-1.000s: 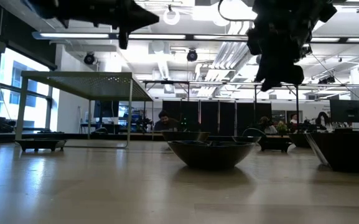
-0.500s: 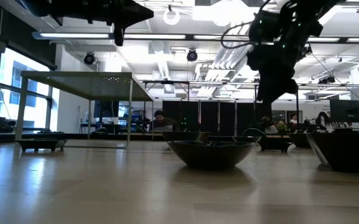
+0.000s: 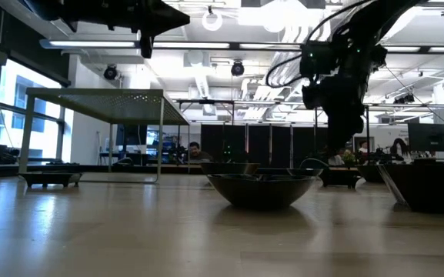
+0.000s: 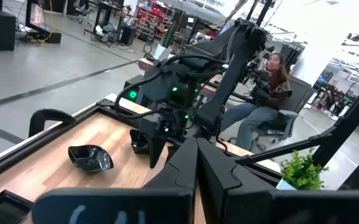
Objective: Pick & Place Mini shaped plates
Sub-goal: Put the square plate on the shelf
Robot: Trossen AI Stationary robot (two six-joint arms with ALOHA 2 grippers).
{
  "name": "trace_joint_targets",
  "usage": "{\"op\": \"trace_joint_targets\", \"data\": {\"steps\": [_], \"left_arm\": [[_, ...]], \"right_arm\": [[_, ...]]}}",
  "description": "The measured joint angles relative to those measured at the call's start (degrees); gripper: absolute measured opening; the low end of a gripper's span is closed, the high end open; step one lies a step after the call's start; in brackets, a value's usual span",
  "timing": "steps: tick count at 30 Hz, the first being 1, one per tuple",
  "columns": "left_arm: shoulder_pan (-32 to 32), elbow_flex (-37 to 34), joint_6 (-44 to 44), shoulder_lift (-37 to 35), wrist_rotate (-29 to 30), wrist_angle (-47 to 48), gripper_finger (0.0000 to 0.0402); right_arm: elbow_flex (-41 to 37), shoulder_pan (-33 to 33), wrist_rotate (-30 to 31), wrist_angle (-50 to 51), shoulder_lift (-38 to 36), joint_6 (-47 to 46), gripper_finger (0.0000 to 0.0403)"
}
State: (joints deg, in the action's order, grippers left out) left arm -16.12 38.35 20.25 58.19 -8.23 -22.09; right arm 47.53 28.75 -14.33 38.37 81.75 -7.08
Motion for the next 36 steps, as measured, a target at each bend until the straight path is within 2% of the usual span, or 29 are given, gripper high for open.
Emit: {"op": "trace_joint_targets", "data": {"steps": [11, 18, 23, 27, 32, 36], "left_arm": [[0.00, 0.00, 1.07, 0.02, 0.04, 2.98, 0.0001], [0.00, 0.00, 1.07, 0.02, 0.07, 4.49, 0.0001], [0.00, 0.00, 1.07, 0.02, 0.07, 4.48, 0.0001], [0.00, 0.00, 1.07, 0.02, 0.07, 4.61, 0.0001], [0.00, 0.00, 1.07, 0.02, 0.09, 5.27, 0.0001], [0.00, 0.02, 1.06, 0.02, 0.09, 5.79, 0.0001]], "right_arm": [[0.00, 2.10, -5.51, -0.12, 6.80, 10.57, 0.0163], [0.00, 1.90, -6.07, -1.71, 11.85, 12.05, 0.0157], [0.00, 1.90, -6.89, -2.64, 12.75, 12.68, 0.0122], [0.00, 1.89, -9.40, -2.93, 12.75, 12.71, 0.0077], [0.00, 1.86, -9.66, -3.21, 12.75, 12.71, 0.0024], [0.00, 1.86, -9.96, -3.19, 12.75, 12.64, 0.0004]]}}
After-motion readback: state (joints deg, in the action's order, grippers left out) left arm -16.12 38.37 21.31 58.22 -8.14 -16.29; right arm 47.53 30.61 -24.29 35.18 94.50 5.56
